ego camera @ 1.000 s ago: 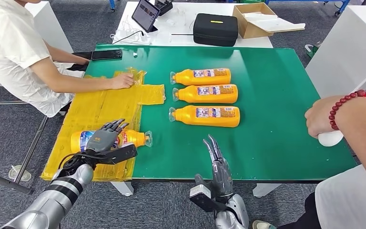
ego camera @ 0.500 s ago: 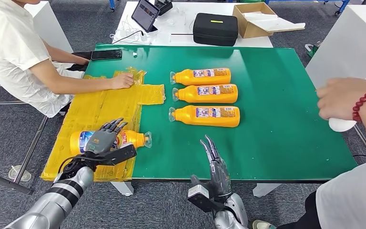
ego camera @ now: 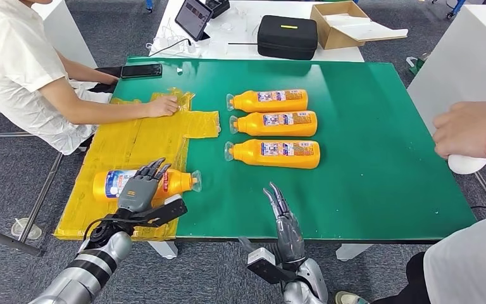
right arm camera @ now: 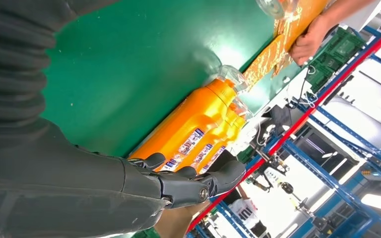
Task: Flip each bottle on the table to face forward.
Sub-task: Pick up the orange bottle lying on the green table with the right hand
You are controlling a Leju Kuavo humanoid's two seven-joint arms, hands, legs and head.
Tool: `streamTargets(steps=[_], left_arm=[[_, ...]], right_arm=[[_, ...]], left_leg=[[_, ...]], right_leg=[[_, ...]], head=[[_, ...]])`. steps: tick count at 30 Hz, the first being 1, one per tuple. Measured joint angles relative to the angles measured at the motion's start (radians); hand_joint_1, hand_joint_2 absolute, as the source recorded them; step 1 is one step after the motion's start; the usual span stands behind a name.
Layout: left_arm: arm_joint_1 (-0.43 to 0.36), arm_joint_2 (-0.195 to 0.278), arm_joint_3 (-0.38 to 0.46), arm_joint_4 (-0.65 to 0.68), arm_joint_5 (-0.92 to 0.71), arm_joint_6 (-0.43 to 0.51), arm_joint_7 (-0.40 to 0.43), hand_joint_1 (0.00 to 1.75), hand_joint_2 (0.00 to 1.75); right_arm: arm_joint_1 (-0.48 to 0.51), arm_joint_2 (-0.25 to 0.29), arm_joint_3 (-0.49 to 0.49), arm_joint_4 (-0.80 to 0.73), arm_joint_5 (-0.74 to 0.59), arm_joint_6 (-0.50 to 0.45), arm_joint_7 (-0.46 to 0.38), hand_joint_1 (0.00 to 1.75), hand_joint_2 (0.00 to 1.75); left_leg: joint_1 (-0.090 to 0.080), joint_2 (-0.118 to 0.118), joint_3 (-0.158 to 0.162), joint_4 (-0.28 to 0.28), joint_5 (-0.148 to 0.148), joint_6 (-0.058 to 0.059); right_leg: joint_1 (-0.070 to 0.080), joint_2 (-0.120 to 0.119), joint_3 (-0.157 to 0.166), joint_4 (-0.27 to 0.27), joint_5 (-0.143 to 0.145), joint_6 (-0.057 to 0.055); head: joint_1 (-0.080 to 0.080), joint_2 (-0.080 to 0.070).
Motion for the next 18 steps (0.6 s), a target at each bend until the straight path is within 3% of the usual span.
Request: streamTargets(steps=[13,18], left_arm=[[0.007,0.001,-0.025,-0.017,-0.002,0.009,-0.003,0.00,1.75],[0.054,0.003,-0.024,-0.070,0.054,0.057,-0.035,0.00,1.75]], right_arm=[[0.001,0.000,0.004,0.005,0.003,0.000,0.000,0.00,1.75],[0.021,0.002,-0.021,-0.005,0.143,-0.002,0.000,0.00,1.75]], left_leg=[[0.000,0.000,-0.002,0.000,0.000,0.000],[0.000,0.000,-0.004,0.000,0.000,0.000]], right_leg=[[0.000,0.000,-0.002,0.000,0.000,0.000],[0.000,0.000,-0.005,0.000,0.000,0.000]], head=[[0.000,0.000],[0.000,0.000]])
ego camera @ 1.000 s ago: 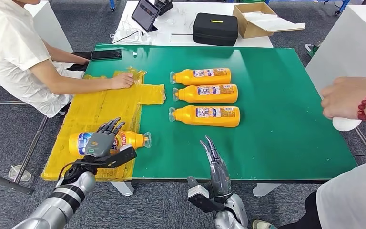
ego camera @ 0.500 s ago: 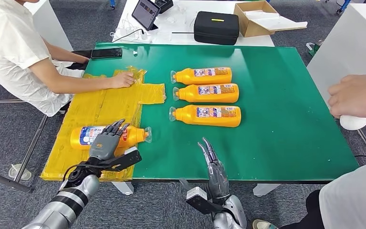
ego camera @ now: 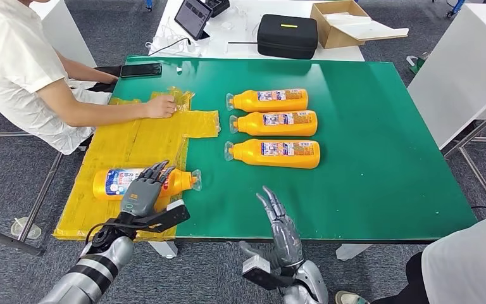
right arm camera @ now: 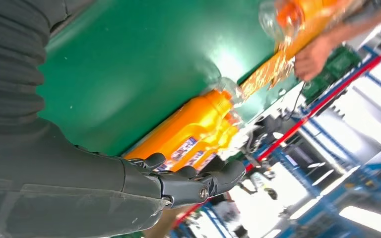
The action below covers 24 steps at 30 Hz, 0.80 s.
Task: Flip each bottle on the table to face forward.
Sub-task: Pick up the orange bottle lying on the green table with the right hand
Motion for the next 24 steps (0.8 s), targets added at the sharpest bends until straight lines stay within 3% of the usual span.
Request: streamTargets(steps=[4,9,17,21,24], left_arm=[[0.122,-0.032,0.036,-0.162,0.218,0.041,-0.071,0.00,1.75],[0.291,-0.122,0.062,-0.447,0.503,-0.021,-0.071,0.00,1.75],[0.409,-0.190,0.073,-0.674,0.676,-0.094,-0.046,0.00,1.75],[0.434,-0.199,0.068,-0.723,0.686,-0.079,-0.050,0.00,1.75],[0.445,-0.200,0.049,-0.750,0.680,-0.038,-0.050,0.00,1.75]], right_arm=[[0.049,0.013,-0.091,-0.058,0.186,0.000,-0.001,0.00,1.75],[0.107,0.032,-0.214,-0.166,0.315,-0.001,-0.001,0.00,1.75],[0.155,0.046,-0.326,-0.277,0.430,-0.001,0.019,0.00,1.75],[0.156,0.032,-0.366,-0.294,0.558,-0.001,0.131,0.00,1.75],[0.133,-0.024,-0.374,-0.283,0.583,-0.001,0.269,0.00,1.75]], left_leg=[[-0.001,0.000,-0.003,0.000,-0.001,0.000],[-0.002,0.000,-0.007,0.000,-0.002,0.002],[-0.001,0.000,-0.007,0.000,-0.002,0.002],[-0.001,0.000,-0.006,0.000,-0.002,0.002],[-0.002,0.000,-0.007,0.000,-0.002,0.003]], right_leg=[[-0.001,0.000,-0.003,0.000,0.000,0.000],[-0.001,0.000,-0.006,-0.001,-0.001,0.001],[-0.001,0.000,-0.006,-0.001,-0.001,0.001],[-0.001,0.000,-0.006,-0.001,0.000,0.001],[-0.002,0.000,-0.006,-0.001,0.000,0.001]], head=[[0.000,0.000],[0.000,0.000],[0.000,0.000],[0.000,0.000],[0.000,0.000]])
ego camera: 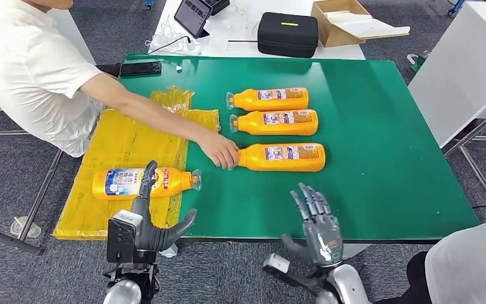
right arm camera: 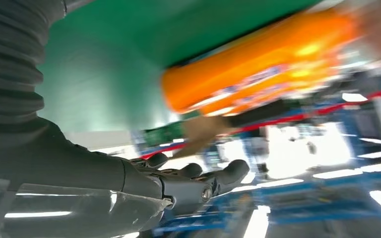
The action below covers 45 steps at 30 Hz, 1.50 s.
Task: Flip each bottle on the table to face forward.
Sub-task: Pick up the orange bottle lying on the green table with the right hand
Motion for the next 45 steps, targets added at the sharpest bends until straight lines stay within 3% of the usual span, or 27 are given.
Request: streamTargets(steps=[2,8,19,32,45], left_arm=[[0.002,0.000,-0.012,-0.008,-0.002,0.021,0.003,0.00,1.75],[0.002,0.000,-0.041,-0.012,-0.021,0.089,0.048,0.00,1.75],[-0.006,0.001,-0.076,0.016,0.016,0.092,0.088,0.00,1.75],[-0.063,0.000,-0.119,0.058,-0.013,0.074,0.078,0.00,1.75],[-0.094,0.000,-0.124,0.129,-0.018,0.047,0.116,0.00,1.75]], right_arm=[[-0.022,-0.049,0.003,0.013,-0.017,0.002,0.063,0.00,1.75],[-0.064,-0.157,0.010,0.041,-0.033,0.021,0.140,0.00,1.75],[-0.145,-0.257,0.009,0.145,-0.109,0.131,0.147,0.00,1.75],[-0.342,-0.256,0.037,0.393,-0.147,0.159,0.065,0.00,1.75],[-0.404,-0.221,0.090,0.485,-0.163,0.148,0.035,0.00,1.75]], left_leg=[[-0.001,0.000,0.000,0.000,0.000,0.001],[-0.004,0.000,0.000,0.000,0.000,0.002],[-0.003,0.000,0.000,0.000,0.000,0.002],[-0.003,0.000,0.000,0.000,0.002,0.003],[-0.003,0.000,-0.001,0.000,0.002,0.003]], right_leg=[[-0.002,0.000,0.000,0.000,0.000,0.001],[-0.002,0.000,0.000,0.000,0.001,0.002],[-0.002,0.000,0.000,0.000,0.001,0.002],[-0.002,0.000,0.000,0.000,0.002,0.002],[-0.002,0.000,-0.001,0.000,0.002,0.002]], head=[[0.000,0.000],[0.000,0.000],[0.000,0.000],[0.000,0.000],[0.000,0.000]])
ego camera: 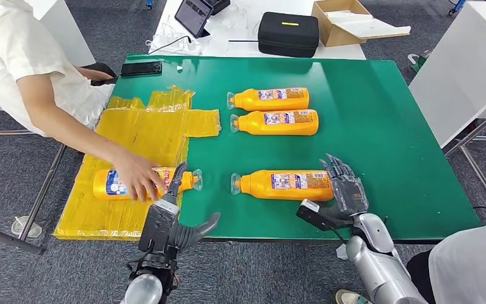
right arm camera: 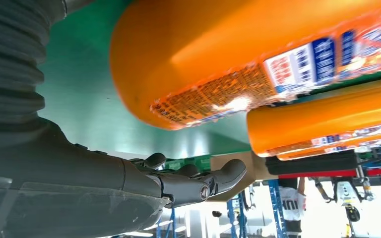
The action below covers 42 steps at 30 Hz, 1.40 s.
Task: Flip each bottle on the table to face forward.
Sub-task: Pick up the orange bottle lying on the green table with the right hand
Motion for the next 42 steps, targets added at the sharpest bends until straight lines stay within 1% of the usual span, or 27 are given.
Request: streamTargets(steps=[13,24,35,38,42], left_arm=[[-0.013,-0.005,0.000,0.036,-0.006,-0.003,-0.003,0.00,1.75],[-0.023,-0.011,0.000,0.046,-0.008,-0.007,-0.008,0.00,1.75],[-0.037,-0.016,-0.001,0.069,-0.006,-0.018,-0.008,0.00,1.75],[-0.041,-0.016,-0.001,0.073,-0.006,-0.024,-0.006,0.00,1.75],[-0.045,-0.017,-0.001,0.077,-0.004,-0.033,0.002,0.00,1.75]], right_arm=[[-0.021,0.020,0.030,0.041,0.000,0.026,-0.010,0.00,1.75],[-0.048,0.038,0.033,0.081,-0.080,0.090,-0.037,0.00,1.75],[-0.111,0.048,0.032,0.181,-0.091,0.156,0.019,0.00,1.75],[-0.131,0.049,0.032,0.208,-0.085,0.194,0.052,0.00,1.75],[-0.166,0.047,0.035,0.240,-0.064,0.268,0.117,0.00,1.75]], left_leg=[[0.000,0.000,0.000,0.000,0.000,0.000],[0.000,0.000,0.000,0.000,0.000,0.000],[0.000,0.001,0.002,0.000,0.000,0.000],[0.000,0.002,0.004,0.000,0.000,0.000],[0.000,0.004,0.009,0.000,-0.001,0.000]], right_leg=[[0.000,0.000,0.000,0.000,0.000,0.000],[0.000,0.000,0.000,0.000,0.000,0.000],[0.000,0.000,0.000,0.000,0.000,0.000],[0.000,0.001,0.002,0.000,0.000,0.000],[0.000,0.001,0.005,-0.001,0.001,0.000]], head=[[0.000,0.000],[0.000,0.000],[0.000,0.000],[0.000,0.000],[0.000,0.000]])
